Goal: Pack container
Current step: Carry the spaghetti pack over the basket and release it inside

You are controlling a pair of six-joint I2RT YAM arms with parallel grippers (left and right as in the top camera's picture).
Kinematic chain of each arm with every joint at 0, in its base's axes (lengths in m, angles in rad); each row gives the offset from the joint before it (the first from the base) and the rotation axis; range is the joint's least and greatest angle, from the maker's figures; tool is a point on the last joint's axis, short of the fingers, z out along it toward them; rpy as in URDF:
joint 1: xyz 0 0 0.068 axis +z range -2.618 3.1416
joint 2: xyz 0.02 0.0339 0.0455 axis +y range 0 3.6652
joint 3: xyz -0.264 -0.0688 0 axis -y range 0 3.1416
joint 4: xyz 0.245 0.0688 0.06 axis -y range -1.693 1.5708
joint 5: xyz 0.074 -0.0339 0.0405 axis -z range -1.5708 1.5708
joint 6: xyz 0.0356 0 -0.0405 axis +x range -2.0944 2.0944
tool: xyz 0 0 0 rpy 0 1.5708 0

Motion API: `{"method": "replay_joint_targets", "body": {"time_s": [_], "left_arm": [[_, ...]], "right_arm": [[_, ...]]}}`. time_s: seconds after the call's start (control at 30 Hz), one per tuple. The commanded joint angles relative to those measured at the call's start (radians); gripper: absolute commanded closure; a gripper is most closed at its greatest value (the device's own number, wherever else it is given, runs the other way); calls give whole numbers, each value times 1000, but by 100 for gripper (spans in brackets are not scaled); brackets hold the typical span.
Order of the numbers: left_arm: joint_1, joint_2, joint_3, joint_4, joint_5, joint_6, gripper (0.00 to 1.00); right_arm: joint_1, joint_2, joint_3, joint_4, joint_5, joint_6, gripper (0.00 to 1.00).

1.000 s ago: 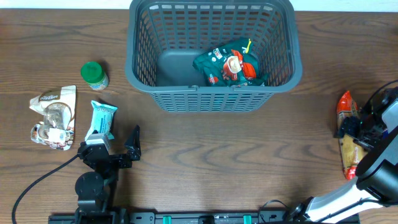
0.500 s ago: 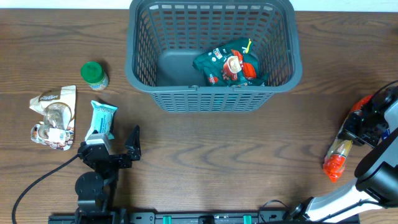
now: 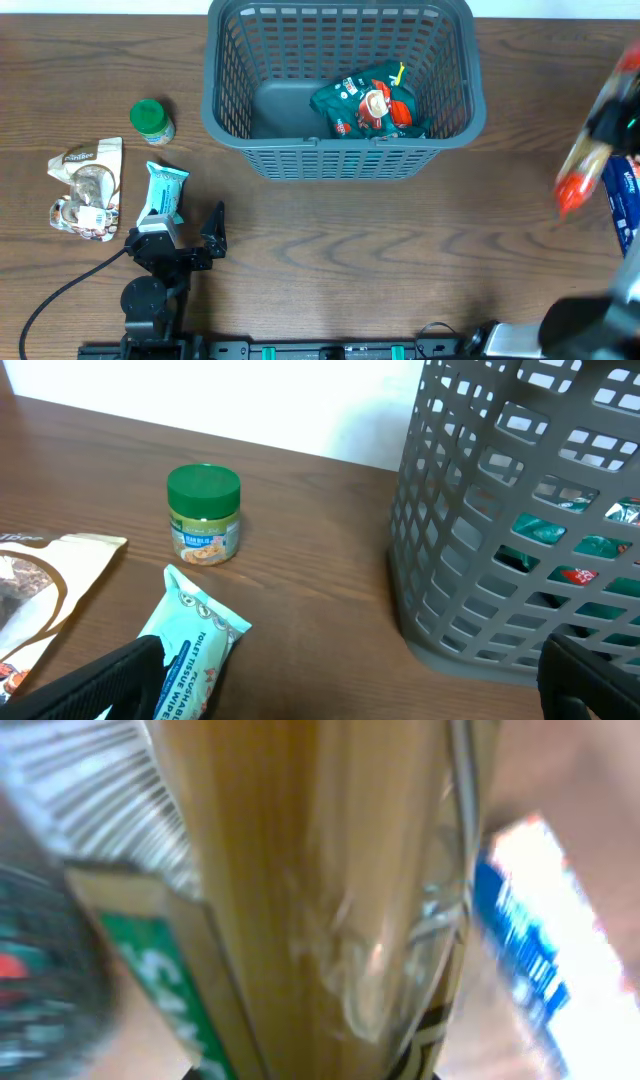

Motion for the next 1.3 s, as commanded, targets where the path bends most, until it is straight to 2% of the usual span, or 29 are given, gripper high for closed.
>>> {"method": "replay_joint_targets", "body": {"time_s": [0.0, 0.17, 0.37, 0.53, 0.7, 0.97, 1.27], "left_arm": [[2, -6, -25, -6, 0, 6, 1], [2, -6, -25, -6, 0, 6, 1], [2, -6, -25, -6, 0, 6, 1], [2, -6, -25, -6, 0, 6, 1], [2, -6, -25, -6, 0, 6, 1], [2, -6, -25, -6, 0, 6, 1], [2, -6, -25, -6, 0, 6, 1]], "right_arm": [[84, -95, 182, -8, -76, -45, 98], [240, -106, 408, -9, -212, -142, 99], [486, -105, 491, 56, -336, -322, 99], [715, -80, 491, 65, -289, -481, 99], [866, -19, 491, 26, -184, -605, 99], [921, 100, 490, -140, -133, -689, 99], [921, 186, 490, -183, -130, -754, 99]]}}
